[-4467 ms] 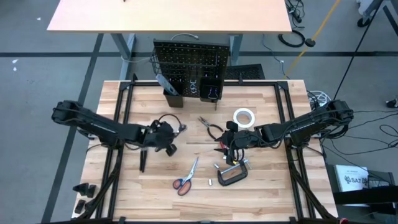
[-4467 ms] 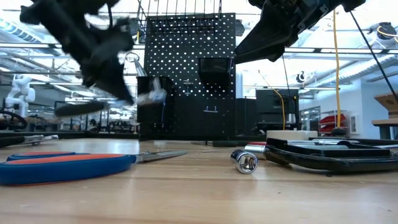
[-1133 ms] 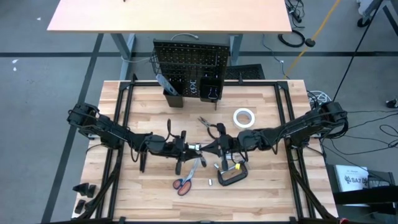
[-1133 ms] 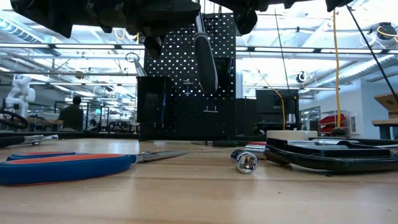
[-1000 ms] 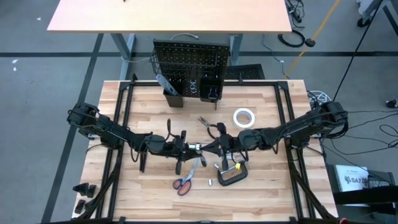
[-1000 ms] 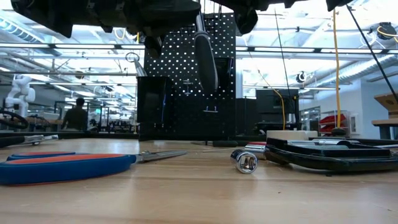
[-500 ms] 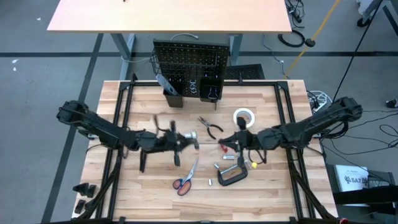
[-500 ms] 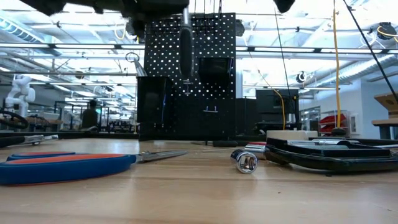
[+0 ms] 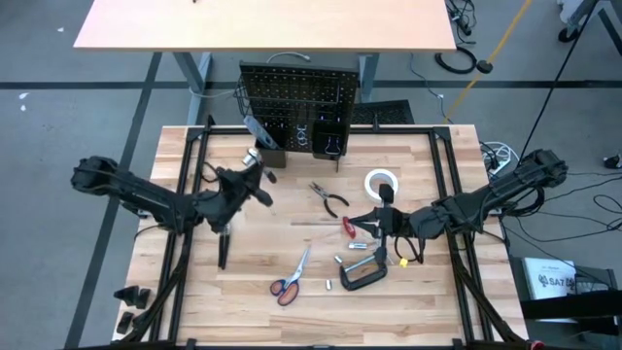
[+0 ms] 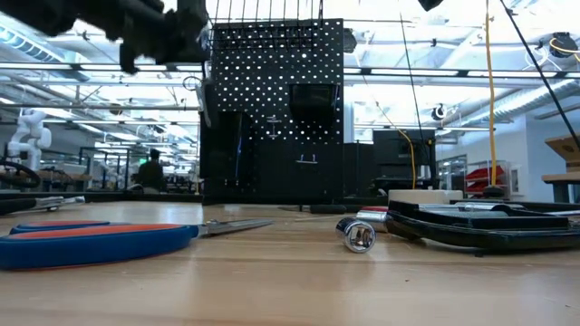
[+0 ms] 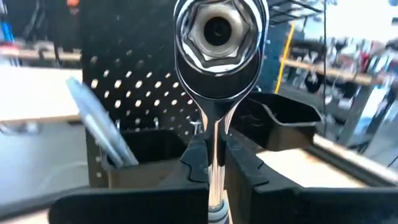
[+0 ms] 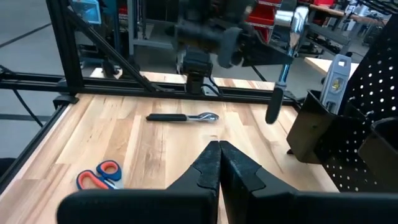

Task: Hang tools onto peg board
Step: Put the black ratchet wrench into the left black bin on the peg board

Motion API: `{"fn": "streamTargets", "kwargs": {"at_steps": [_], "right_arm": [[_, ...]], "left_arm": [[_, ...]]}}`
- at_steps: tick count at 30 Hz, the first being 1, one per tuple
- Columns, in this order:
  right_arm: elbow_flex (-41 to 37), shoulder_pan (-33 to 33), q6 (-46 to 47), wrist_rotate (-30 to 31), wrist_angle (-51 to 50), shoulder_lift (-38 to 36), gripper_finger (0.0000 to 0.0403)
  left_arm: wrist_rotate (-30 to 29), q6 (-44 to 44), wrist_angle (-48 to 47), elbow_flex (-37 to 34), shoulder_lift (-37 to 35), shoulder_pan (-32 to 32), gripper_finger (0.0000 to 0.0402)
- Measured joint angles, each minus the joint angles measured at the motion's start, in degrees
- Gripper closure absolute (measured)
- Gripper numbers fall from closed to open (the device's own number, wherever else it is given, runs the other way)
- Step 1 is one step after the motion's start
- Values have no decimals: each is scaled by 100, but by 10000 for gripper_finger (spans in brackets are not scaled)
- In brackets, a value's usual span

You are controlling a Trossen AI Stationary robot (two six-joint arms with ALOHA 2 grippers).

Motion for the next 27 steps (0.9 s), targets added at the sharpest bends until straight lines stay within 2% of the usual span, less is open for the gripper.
{"fn": "streamTargets", "kwargs": {"at_steps": [5, 12, 21, 27], "right_arm": [[0, 2, -14, -2, 26, 2, 403], [0, -11, -57, -2, 26, 2, 403], [0, -13, -65, -4, 70, 2, 403], [-2, -13, -174, -6, 129, 0, 403]], "left_arm": [[378, -792, 756, -599, -213, 582, 386], [864, -948, 2355, -992, -247, 1135, 386], [980, -952, 2772, -964, -243, 1738, 386], [1419, -1093, 2843, -845, -238, 2122, 386]]}}
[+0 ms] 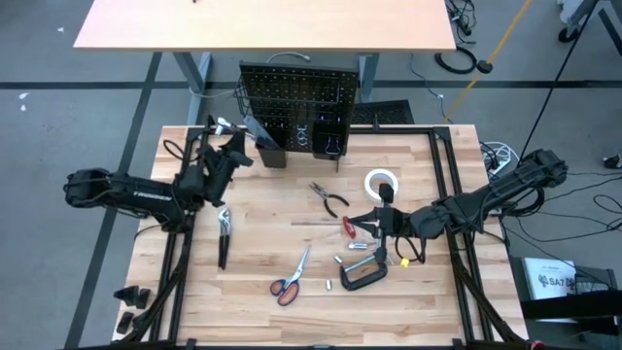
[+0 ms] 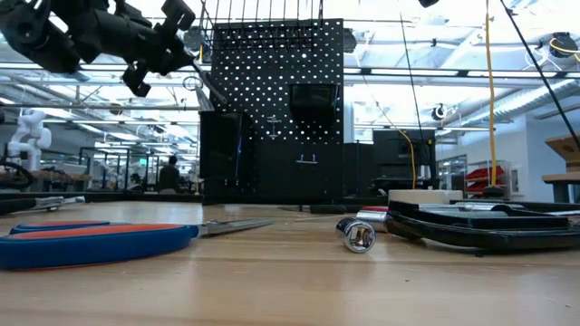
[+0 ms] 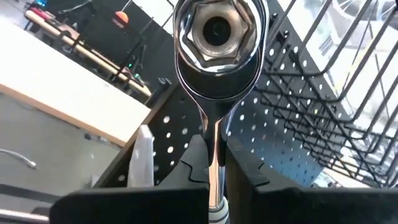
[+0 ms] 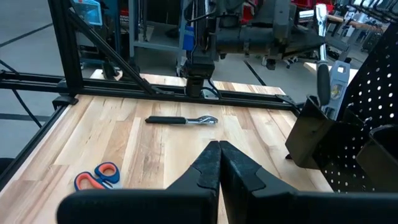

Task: Hang tools onto peg board
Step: Put the black ratchet wrench into the left black bin on the peg board

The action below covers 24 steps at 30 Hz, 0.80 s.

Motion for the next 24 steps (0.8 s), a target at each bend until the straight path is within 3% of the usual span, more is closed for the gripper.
{"fn": "streamTargets", "kwargs": {"at_steps": [6, 24], "right_arm": [[0, 0, -10, 1, 31, 1, 403], [-2, 0, -18, -3, 24, 2, 403]], "left_arm": [[302, 186, -223, 269, 76, 263, 386], [301, 14, -148, 417, 1232, 546, 386]]}}
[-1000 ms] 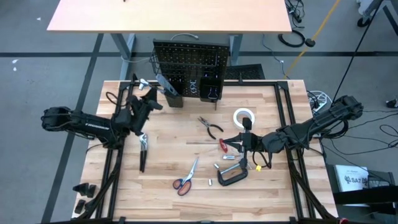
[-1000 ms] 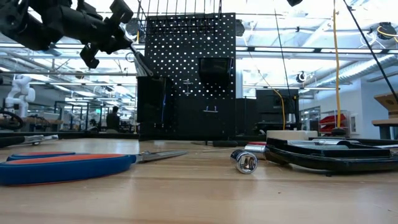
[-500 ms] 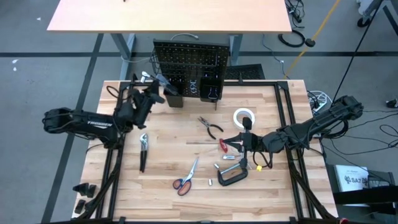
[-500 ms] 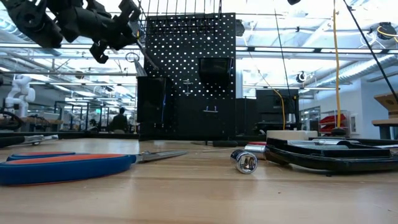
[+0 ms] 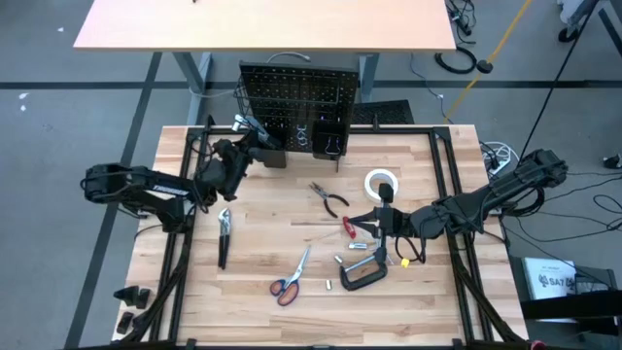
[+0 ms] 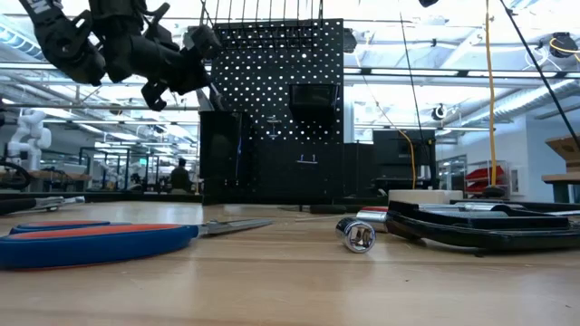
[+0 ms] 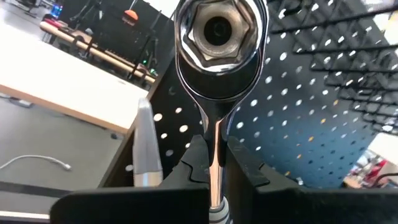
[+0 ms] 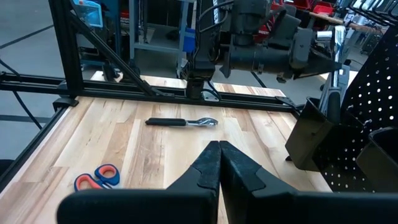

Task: Hang tools onto peg board
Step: Put the black ratchet wrench into the left black bin on the peg board

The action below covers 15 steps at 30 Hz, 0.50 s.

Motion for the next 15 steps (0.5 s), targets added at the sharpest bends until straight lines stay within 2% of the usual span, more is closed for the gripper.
{"fn": "streamTargets", "kwargs": {"at_steps": [4, 8, 11, 15], "right_arm": [[0, -2, -16, 0, 0, 0, 403], [0, -2, -36, 0, -2, 0, 403], [0, -2, -36, 0, 0, 0, 403], [0, -2, -36, -8, 1, 0, 403]], "left_arm": [[2, 323, -3, 48, 112, 19, 386], [431, 647, -53, 138, 123, 13, 386], [510, 756, -153, 202, 123, 5, 386], [513, 737, -520, 277, 123, 9, 368]]}}
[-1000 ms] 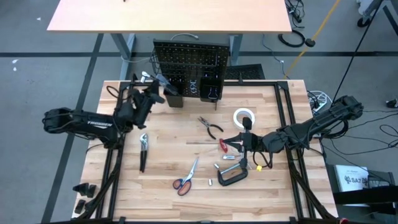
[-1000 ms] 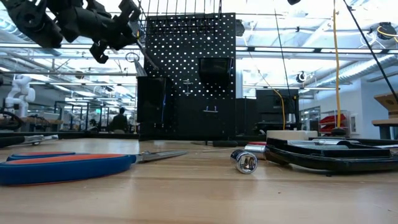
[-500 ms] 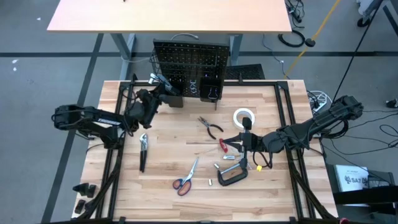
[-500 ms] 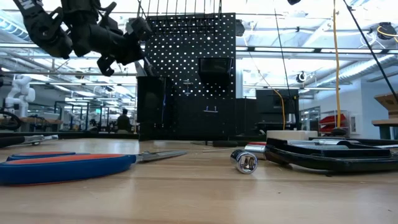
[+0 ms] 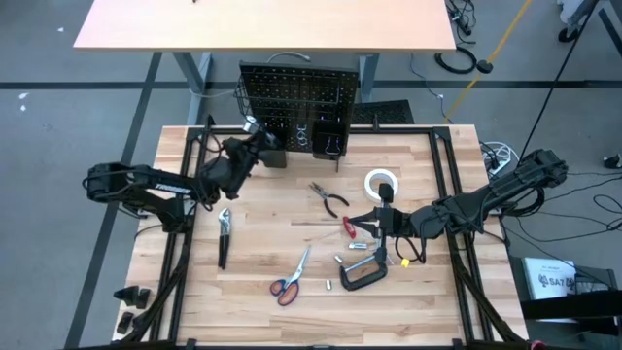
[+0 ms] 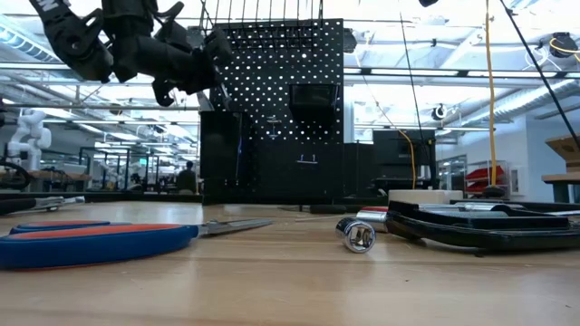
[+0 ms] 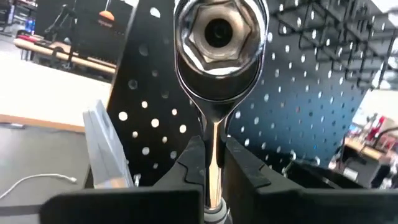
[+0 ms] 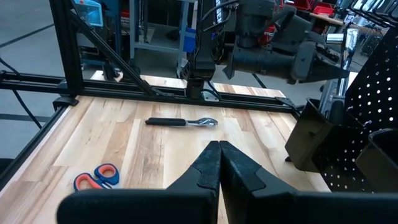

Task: Hang tools onto peg board
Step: Put the black ratchet wrench into the left black bin on the peg board

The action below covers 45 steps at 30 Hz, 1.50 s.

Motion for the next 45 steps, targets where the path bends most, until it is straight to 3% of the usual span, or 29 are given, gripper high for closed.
{"fn": "streamTargets", "kwargs": {"at_steps": [13, 18, 22, 34, 45], "right_arm": [[0, 0, 2, -14, -6, 2, 403], [0, 0, 2, -14, -5, 4, 403], [0, 0, 2, -14, -6, 4, 403], [0, 2, 39, -16, -67, 4, 403], [0, 1, 42, -16, -52, 4, 403]], "left_arm": [[124, 6, -925, 108, 0, 2, 258], [821, 7, -1204, 194, 0, 109, 231], [1562, 1, -1841, 519, 0, 216, 229], [1622, -137, -3513, 1301, -2, 341, 228], [2691, -93, -4170, 1734, -11, 1043, 228]]}}
